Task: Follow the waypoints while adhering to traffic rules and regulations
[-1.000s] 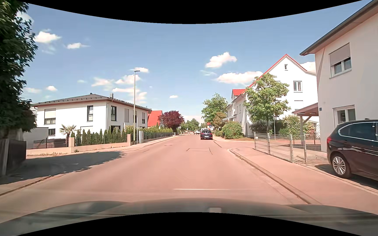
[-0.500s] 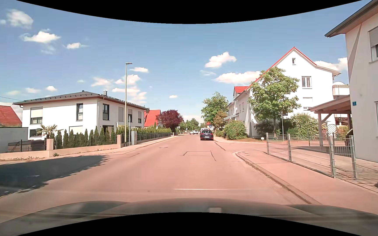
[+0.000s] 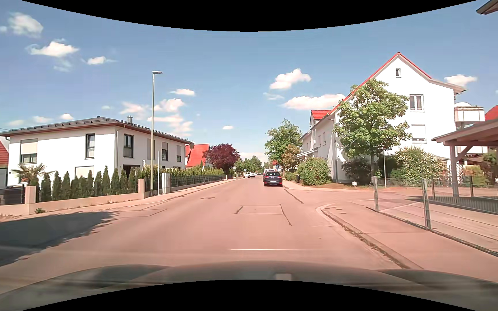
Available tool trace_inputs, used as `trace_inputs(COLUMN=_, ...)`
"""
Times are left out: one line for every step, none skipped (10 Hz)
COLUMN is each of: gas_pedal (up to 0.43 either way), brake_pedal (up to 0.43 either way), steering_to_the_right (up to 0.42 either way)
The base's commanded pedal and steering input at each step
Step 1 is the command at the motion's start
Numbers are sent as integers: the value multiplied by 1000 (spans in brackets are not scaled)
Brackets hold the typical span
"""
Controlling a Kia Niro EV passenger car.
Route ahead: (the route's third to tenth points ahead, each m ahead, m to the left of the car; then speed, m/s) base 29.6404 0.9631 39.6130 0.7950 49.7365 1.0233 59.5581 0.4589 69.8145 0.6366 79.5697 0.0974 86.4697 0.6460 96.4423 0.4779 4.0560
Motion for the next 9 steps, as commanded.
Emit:
trace_inputs(gas_pedal=0, brake_pedal=140, steering_to_the_right=3)
trace_inputs(gas_pedal=0, brake_pedal=134, steering_to_the_right=3)
trace_inputs(gas_pedal=0, brake_pedal=116, steering_to_the_right=3)
trace_inputs(gas_pedal=0, brake_pedal=85, steering_to_the_right=3)
trace_inputs(gas_pedal=0, brake_pedal=49, steering_to_the_right=3)
trace_inputs(gas_pedal=0, brake_pedal=0, steering_to_the_right=4)
trace_inputs(gas_pedal=0, brake_pedal=0, steering_to_the_right=3)
trace_inputs(gas_pedal=0, brake_pedal=0, steering_to_the_right=4)
trace_inputs(gas_pedal=0, brake_pedal=6, steering_to_the_right=3)
